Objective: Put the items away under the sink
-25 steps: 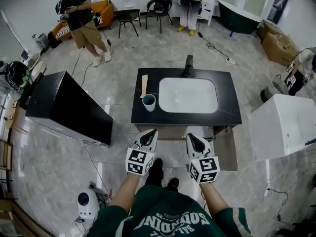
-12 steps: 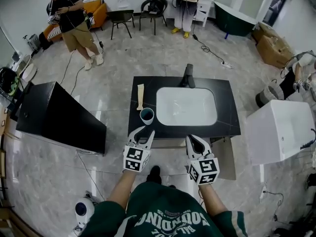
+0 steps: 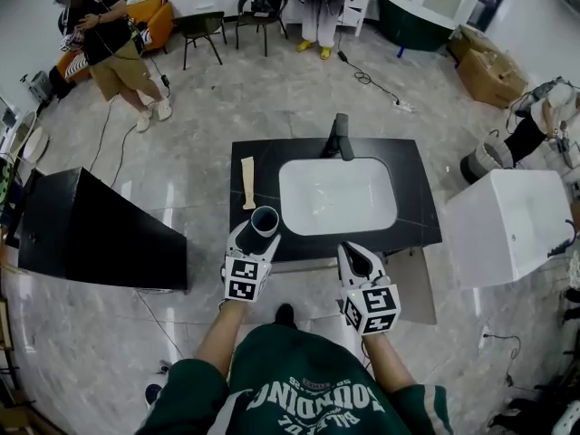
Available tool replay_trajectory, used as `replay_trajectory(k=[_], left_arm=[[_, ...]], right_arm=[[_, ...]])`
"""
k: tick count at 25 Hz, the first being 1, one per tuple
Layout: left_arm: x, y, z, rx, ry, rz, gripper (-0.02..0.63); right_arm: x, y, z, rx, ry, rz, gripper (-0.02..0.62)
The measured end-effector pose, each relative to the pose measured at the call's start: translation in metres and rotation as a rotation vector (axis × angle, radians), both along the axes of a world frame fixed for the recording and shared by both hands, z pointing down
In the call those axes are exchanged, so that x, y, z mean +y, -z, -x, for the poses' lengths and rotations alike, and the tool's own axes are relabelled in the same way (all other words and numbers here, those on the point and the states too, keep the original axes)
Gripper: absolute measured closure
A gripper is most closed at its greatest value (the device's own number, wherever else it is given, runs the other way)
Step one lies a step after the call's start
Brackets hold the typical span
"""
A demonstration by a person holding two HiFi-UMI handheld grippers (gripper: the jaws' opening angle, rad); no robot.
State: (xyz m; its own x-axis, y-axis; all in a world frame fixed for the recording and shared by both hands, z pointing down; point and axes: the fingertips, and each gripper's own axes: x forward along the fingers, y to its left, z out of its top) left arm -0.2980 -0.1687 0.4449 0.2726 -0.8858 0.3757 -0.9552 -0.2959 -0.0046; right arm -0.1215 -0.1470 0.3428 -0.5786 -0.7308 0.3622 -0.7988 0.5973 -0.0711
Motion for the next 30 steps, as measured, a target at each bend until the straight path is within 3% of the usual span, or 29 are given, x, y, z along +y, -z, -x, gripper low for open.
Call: replay_trajectory(k=[8, 17, 21, 30], left_arm=[[-0.027, -0.036, 0.017, -0.014, -0.023, 0.084, 0.228], [-0.046, -0.068, 0.013, 0.019, -0.076, 0.168, 0.21], [-0.051, -0.091, 0.009, -0.02, -0.096, 0.224, 0.198], [-0.054, -0.109, 0.005, -0.03, -0.099, 0.256, 0.198]], right_arm=[[-0.012, -0.005, 0.003, 0.02, -0.033, 0.025, 0.552], [-0.014, -0.017, 0.001, 0.029, -0.055, 0.056, 0.552], [-0.013, -0.019, -0.005, 0.035, -0.071, 0.065, 0.552], [-0.012, -0.02, -0.019, 0.045, -0.105, 0.074, 0.552]])
